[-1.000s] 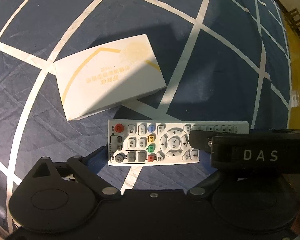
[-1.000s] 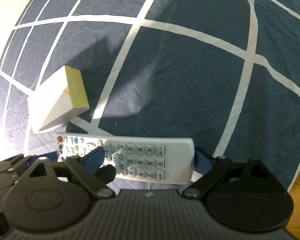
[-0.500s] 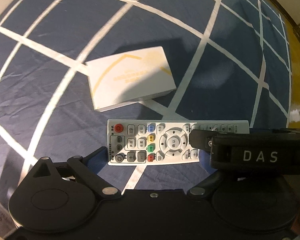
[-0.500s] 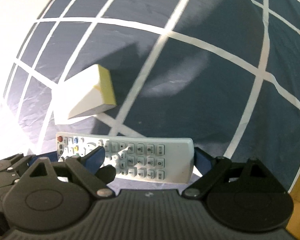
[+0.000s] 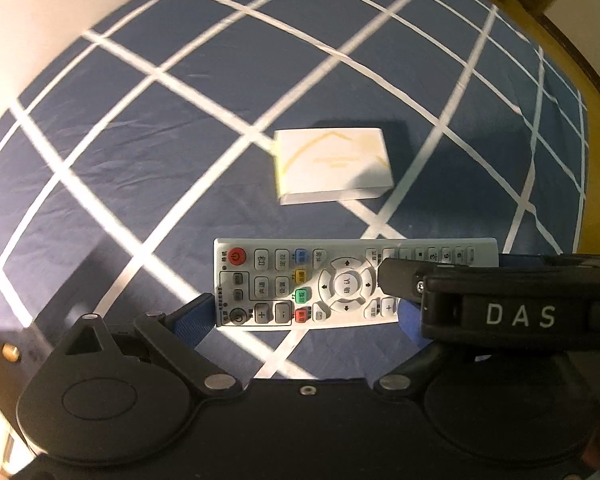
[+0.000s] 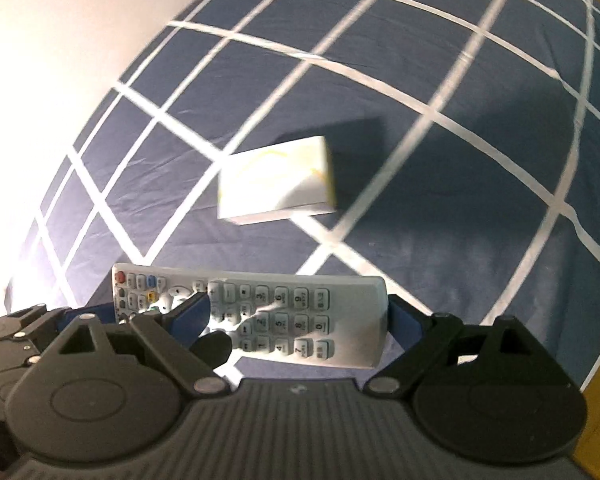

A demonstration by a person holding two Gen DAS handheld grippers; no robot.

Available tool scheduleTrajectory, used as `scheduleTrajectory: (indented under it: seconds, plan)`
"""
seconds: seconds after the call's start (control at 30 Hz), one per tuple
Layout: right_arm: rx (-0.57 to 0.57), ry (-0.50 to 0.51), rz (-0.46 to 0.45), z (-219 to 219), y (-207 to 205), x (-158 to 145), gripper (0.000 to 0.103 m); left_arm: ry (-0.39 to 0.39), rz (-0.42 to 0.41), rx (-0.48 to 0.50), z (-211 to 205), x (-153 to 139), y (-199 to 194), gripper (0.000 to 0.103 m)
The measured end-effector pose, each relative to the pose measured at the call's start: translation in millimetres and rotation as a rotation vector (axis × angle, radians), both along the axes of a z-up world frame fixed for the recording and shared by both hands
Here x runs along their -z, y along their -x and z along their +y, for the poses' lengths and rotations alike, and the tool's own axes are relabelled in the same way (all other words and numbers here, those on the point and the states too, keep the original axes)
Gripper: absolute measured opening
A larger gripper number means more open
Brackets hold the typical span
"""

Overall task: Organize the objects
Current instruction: 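Lift the large remote with the right gripper and carry it over the box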

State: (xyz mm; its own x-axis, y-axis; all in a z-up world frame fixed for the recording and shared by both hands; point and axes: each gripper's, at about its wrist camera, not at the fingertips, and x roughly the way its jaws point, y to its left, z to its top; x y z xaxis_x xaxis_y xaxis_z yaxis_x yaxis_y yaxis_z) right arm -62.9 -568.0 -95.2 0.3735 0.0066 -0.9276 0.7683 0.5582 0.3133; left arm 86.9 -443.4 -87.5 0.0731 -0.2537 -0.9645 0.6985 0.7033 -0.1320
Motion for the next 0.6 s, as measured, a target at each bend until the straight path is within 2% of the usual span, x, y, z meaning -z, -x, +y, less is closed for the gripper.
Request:
scheduleTrajectory:
  seconds: [0.6]
  plan:
    - [-0.361,0.059,-0.074,105,-57,-48,0.093,0.034,-0.070,-0.357,135,-45,13,0.096]
